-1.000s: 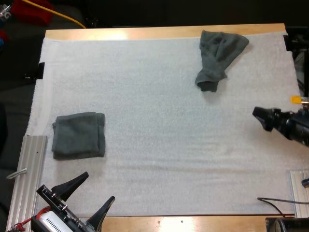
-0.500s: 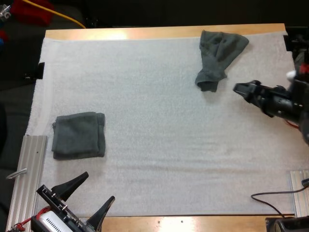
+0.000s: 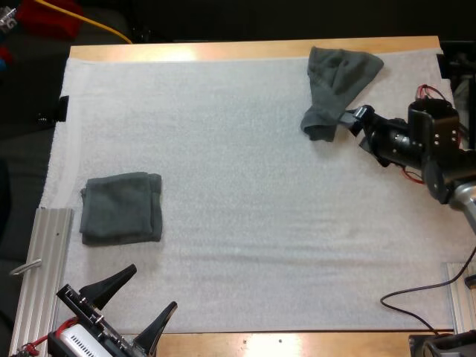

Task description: Pick towel from pile, fold and stack

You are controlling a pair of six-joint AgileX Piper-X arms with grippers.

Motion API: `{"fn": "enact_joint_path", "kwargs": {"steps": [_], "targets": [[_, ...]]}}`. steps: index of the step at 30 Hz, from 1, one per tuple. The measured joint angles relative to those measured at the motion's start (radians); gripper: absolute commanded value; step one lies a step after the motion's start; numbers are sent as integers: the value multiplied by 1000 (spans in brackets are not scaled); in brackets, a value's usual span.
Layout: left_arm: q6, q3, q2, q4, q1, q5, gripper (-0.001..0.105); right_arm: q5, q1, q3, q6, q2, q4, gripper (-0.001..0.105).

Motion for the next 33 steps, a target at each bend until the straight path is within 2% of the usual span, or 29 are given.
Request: {"fn": "enact_joint_path", "kwargs": {"steps": [11,21,33], "targets": [[-15,0,0,0,0,0,69,20,51,0,99,170,-157,79],[-20,0,0,3,0,0,69,67,52,0,178,296,-303,79],[-22,0,0,10,0,0,69,78,52,-2,330,453,-526,79]]}}
